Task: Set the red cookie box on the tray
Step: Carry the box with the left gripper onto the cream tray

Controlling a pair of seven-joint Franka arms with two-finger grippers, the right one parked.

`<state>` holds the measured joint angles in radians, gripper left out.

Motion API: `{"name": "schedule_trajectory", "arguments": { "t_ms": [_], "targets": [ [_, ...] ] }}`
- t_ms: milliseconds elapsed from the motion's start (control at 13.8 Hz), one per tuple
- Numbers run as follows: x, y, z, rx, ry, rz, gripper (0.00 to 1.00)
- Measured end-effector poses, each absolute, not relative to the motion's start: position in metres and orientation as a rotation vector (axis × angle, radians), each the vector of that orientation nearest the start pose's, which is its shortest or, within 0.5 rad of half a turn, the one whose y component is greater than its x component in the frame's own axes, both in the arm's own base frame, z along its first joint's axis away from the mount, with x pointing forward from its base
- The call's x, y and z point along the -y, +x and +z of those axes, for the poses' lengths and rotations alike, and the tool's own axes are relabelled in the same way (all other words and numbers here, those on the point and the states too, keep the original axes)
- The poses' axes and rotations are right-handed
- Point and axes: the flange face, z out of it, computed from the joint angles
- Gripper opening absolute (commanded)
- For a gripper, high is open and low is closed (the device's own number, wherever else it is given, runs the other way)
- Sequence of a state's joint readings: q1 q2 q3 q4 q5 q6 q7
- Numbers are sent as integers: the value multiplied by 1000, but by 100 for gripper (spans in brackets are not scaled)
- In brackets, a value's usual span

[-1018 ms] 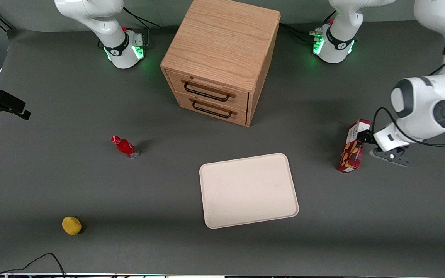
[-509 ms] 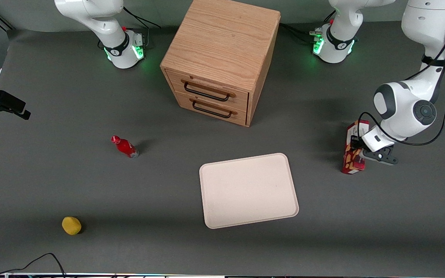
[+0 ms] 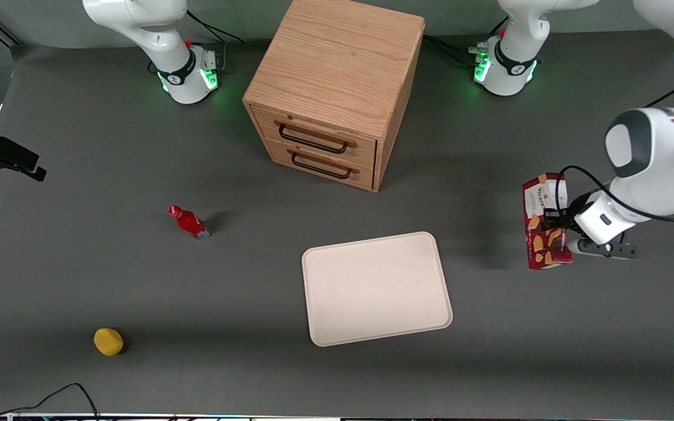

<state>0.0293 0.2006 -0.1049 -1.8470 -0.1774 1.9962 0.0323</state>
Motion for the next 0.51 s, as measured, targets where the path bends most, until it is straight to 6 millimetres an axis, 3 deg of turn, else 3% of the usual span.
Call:
{"name": "schedule_trajectory", "arguments": {
  "t_ms": [73,218,364,509],
  "targets": [
    [82,608,436,30,-3328,80,0],
    [148,608,453,192,-3318,72,0],
    [216,612,439,336,-3266,29,0],
    [261,624,390,419,-3237,-65,0]
  ]
}}
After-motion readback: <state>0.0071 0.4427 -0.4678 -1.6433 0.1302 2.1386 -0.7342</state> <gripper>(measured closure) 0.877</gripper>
